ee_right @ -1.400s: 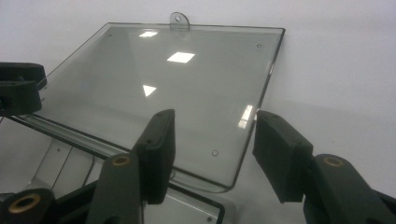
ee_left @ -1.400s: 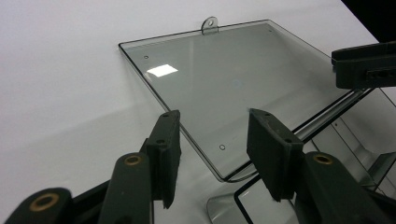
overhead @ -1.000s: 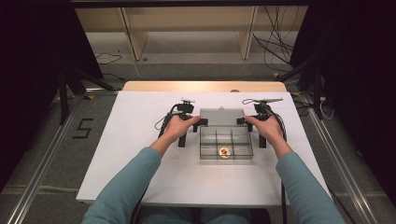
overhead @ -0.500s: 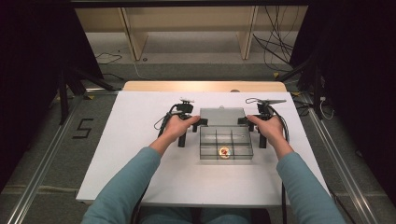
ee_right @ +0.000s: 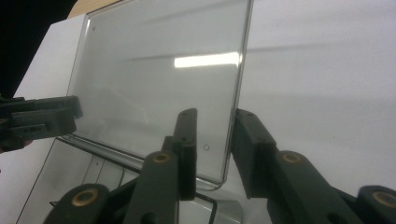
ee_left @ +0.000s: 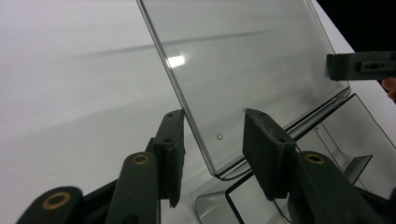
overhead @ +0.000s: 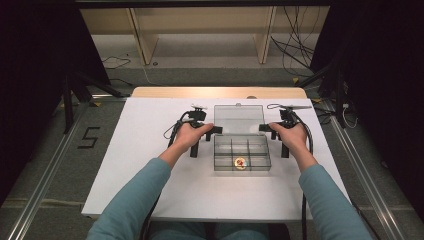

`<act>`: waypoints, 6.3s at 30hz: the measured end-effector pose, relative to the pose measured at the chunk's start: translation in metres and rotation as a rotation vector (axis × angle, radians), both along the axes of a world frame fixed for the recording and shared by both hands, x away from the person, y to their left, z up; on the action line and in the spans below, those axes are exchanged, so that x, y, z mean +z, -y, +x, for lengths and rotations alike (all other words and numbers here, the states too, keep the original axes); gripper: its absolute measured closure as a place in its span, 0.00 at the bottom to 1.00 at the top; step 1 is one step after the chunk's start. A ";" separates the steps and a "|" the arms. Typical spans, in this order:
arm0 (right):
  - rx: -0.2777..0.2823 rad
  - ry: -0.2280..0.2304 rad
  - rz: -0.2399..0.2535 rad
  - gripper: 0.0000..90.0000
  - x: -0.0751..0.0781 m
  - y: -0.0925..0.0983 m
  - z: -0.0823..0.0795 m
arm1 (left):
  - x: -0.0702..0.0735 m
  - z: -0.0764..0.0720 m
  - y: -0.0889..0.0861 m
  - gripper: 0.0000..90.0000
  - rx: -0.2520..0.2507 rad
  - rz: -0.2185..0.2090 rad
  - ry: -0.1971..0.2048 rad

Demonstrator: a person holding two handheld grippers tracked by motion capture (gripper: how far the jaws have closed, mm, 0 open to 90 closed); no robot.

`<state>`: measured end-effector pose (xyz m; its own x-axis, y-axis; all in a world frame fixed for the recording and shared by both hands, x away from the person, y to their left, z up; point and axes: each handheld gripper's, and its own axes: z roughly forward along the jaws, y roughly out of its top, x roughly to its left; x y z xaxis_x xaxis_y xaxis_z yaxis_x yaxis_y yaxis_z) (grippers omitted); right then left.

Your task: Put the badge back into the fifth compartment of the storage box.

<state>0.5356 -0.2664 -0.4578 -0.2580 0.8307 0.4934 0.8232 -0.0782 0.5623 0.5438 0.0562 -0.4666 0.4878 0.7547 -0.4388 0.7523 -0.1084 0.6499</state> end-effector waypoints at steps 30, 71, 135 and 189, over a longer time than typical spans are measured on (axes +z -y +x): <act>0.071 0.128 -0.065 0.94 0.009 0.006 -0.010 | 0.008 -0.004 -0.009 0.85 -0.072 0.018 0.131; 0.090 0.223 -0.132 0.98 0.008 0.005 -0.019 | 0.028 0.011 -0.012 0.84 -0.024 -0.069 0.268; 0.031 0.385 -0.162 0.98 0.061 0.000 0.005 | 0.046 0.011 -0.014 0.89 -0.051 -0.008 0.397; 0.045 0.446 -0.174 0.98 0.065 0.003 -0.017 | 0.062 -0.001 -0.012 0.92 -0.102 0.021 0.464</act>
<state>0.5191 -0.2699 -0.3929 -0.4504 0.8744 0.1805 0.4988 0.0787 0.8632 0.5431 0.0687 -0.4050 0.7005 0.6994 -0.1421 0.3682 -0.1836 0.9114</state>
